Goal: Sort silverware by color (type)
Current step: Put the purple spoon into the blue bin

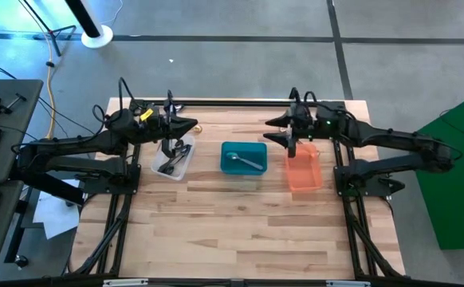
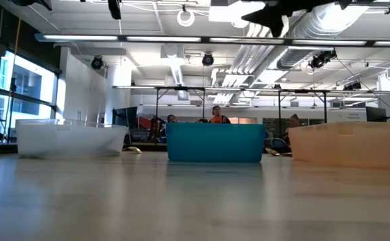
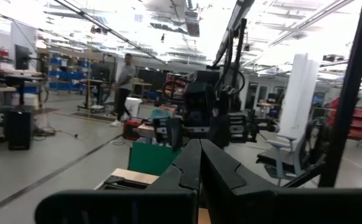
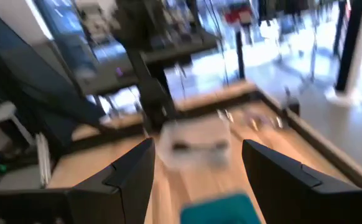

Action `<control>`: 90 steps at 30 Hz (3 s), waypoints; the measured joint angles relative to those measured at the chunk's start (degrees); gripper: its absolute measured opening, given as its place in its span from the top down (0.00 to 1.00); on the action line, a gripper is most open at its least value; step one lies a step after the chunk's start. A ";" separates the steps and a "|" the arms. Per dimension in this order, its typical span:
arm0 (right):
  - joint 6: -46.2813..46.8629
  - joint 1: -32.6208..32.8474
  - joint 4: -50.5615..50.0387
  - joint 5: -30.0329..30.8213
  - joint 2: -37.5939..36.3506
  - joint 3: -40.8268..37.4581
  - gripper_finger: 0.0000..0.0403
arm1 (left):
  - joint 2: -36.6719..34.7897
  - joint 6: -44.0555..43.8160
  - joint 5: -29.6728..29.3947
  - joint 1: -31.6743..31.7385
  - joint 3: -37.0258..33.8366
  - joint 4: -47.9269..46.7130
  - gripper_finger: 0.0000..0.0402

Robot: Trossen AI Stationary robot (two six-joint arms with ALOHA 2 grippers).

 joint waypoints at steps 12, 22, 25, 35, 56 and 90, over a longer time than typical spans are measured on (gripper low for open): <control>0.85 -0.03 6.31 -2.35 0.91 -1.53 0.44 | 0.00 -0.19 0.51 -0.21 0.00 -3.19 1.00; -0.52 -0.03 6.77 -3.69 0.91 -1.53 0.64 | 0.01 3.10 0.97 -1.60 0.00 -5.31 1.00; -1.35 -0.03 7.20 -3.69 0.91 -1.53 0.74 | 0.00 3.10 0.97 -1.60 0.00 -5.35 1.00; -3.65 -0.03 7.29 -4.21 0.91 -1.53 0.99 | 0.00 3.10 0.97 -1.57 0.00 -5.38 1.00; -4.13 -0.03 7.23 -5.66 0.91 -1.51 1.00 | 0.00 2.04 2.50 -1.57 0.02 -5.53 1.00; -8.18 -0.03 5.53 -6.21 0.93 -1.47 1.00 | 0.02 2.12 2.04 -1.60 0.04 -5.56 1.00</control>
